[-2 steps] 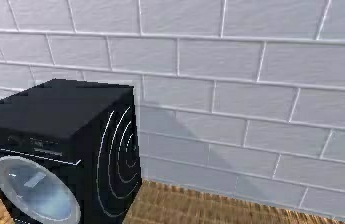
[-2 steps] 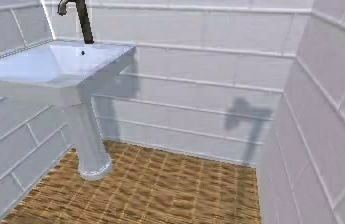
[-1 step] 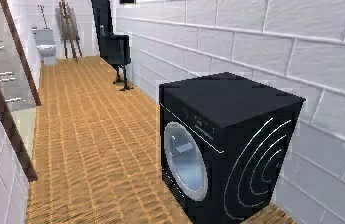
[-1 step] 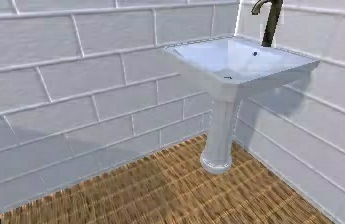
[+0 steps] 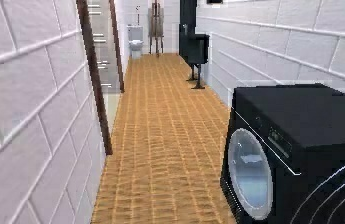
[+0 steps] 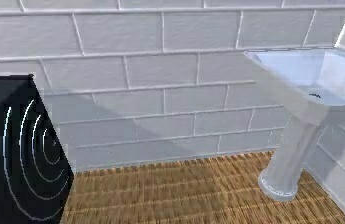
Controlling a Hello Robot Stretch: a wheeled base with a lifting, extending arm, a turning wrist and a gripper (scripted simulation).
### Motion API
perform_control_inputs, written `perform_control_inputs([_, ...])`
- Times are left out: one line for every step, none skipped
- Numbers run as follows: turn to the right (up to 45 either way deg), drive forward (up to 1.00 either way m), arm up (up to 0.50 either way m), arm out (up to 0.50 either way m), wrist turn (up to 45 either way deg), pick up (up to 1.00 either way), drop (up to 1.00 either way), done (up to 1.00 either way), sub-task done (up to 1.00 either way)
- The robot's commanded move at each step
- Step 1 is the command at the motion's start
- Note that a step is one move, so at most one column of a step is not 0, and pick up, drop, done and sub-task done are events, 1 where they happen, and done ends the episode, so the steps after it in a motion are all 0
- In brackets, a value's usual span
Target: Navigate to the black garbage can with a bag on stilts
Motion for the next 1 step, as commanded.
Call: perform_control_inputs([0.0,1.00,0.00,0.00,0.0,0.00,0.00,0.00,0.00])
